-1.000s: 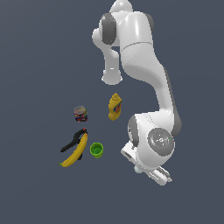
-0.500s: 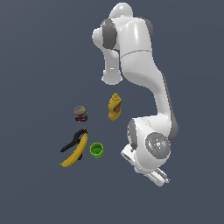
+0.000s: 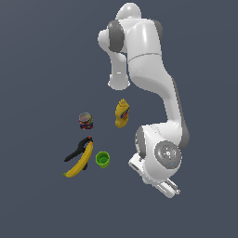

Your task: Pick up a designated object from a clutter of objects.

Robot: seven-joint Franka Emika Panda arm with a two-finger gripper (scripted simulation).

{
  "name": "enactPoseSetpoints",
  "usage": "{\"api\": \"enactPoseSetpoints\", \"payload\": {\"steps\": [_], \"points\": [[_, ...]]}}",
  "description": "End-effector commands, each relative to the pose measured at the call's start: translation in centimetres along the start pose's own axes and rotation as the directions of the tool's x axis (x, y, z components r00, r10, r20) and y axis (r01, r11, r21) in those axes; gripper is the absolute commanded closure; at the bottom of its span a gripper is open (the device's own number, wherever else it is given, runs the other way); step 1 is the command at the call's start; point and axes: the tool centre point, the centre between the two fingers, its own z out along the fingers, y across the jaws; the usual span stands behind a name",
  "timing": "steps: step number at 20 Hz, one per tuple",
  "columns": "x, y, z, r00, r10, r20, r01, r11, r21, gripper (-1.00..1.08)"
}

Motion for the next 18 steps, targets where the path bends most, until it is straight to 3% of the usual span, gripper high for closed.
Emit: {"api": "enactPoseSetpoints", "payload": {"steps": [1, 18], "points": [[0.0, 0.0, 0.0, 1.0, 0.0, 0.0, 0.0, 1.0, 0.0, 1.08], [-2.4, 1.9, -3.7, 1.0, 0.0, 0.0, 0.0, 1.0, 0.0, 1.08]]}}
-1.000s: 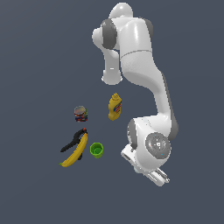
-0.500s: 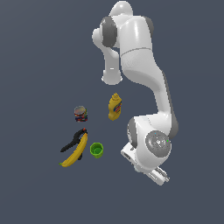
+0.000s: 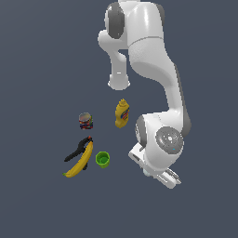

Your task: Pick up a designated object from a clutter of objects.

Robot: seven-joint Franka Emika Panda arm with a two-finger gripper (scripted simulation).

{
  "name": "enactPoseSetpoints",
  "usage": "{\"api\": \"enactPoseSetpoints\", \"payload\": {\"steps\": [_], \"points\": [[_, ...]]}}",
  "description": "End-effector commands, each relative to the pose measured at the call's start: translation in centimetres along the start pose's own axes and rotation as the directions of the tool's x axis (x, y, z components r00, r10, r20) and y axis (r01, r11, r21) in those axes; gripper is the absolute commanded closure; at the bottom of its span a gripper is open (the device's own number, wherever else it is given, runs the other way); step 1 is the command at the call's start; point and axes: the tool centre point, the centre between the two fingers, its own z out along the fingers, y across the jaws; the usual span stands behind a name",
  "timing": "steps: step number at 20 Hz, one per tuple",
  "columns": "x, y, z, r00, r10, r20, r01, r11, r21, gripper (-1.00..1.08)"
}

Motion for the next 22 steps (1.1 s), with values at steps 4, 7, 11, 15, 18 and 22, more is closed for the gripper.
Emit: {"api": "enactPoseSetpoints", "payload": {"steps": [4, 7, 11, 15, 18, 22], "points": [[-1.8, 1.4, -2.8, 1.0, 0.0, -0.001, 0.0, 1.0, 0.001, 1.08], [-2.9, 2.3, -4.6, 1.0, 0.0, -0.001, 0.0, 1.0, 0.001, 1.08], [-4.6, 3.6, -7.3, 1.0, 0.0, -0.001, 0.0, 1.0, 0.001, 1.08], [-6.3, 5.0, -10.0, 1.0, 0.0, -0.001, 0.0, 1.0, 0.001, 1.08], [-7.6, 6.0, -12.0, 1.0, 0.0, -0.001, 0.0, 1.0, 0.001, 1.08], [-9.3, 7.4, -14.8, 1.0, 0.0, -0.001, 0.0, 1.0, 0.001, 1.08]]}}
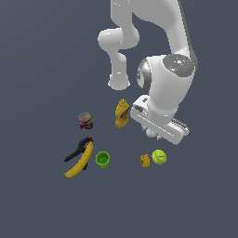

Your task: Pick up a designated object from a clutter of objects.

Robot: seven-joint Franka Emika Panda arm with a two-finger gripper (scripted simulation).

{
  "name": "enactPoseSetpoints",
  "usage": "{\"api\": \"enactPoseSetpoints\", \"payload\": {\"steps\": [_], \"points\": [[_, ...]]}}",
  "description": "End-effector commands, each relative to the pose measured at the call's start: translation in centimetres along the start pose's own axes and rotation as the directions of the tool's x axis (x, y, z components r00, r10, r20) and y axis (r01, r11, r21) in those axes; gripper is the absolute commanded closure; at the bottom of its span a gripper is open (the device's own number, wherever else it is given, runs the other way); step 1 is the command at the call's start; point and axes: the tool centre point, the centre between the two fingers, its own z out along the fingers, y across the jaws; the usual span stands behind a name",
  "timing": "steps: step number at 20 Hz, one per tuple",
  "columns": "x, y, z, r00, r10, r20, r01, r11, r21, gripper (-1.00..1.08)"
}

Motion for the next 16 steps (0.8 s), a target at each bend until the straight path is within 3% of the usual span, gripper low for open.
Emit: {"api": "enactPoseSetpoints", "payload": {"steps": [1, 16], "points": [[-1.1, 0.9, -1.8, 1.0, 0.0, 0.0, 0.0, 1.0, 0.0, 1.08], [-7.6, 5.9, -12.7, 1.0, 0.0, -0.001, 0.0, 1.0, 0.0, 1.08]]}}
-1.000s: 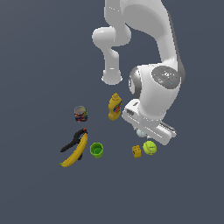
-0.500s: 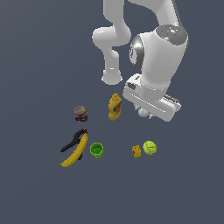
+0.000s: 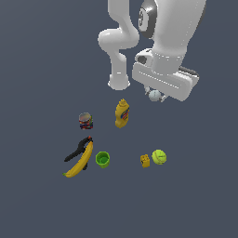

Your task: Pick up a designated object from a clutter of objects.

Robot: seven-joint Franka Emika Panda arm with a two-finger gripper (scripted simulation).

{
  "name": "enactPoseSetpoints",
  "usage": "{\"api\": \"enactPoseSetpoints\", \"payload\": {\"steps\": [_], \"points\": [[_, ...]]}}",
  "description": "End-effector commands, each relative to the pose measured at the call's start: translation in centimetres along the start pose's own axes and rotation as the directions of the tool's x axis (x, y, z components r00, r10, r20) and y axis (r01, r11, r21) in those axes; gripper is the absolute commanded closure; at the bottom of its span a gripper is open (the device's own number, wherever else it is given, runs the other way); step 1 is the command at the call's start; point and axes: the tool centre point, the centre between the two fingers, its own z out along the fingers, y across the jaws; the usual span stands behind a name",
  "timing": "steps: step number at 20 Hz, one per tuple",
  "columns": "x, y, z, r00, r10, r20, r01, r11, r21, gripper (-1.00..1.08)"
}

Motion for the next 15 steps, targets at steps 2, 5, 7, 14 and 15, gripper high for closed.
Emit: {"api": "enactPoseSetpoints", "payload": {"steps": [2, 5, 7, 14, 15], "points": [[-1.3, 1.0, -2.2, 1.0, 0.0, 0.0, 0.0, 1.0, 0.0, 1.08], [-2.1, 1.6, -3.7, 1.0, 0.0, 0.0, 0.0, 1.0, 0.0, 1.08], [-2.6, 1.9, -4.5, 1.0, 0.0, 0.0, 0.0, 1.0, 0.0, 1.08], [-3.4, 2.5, -6.0, 1.0, 0.0, 0.001, 0.0, 1.0, 0.0, 1.08], [-3.4, 2.5, -6.0, 1.0, 0.0, 0.001, 0.0, 1.0, 0.0, 1.08]]}}
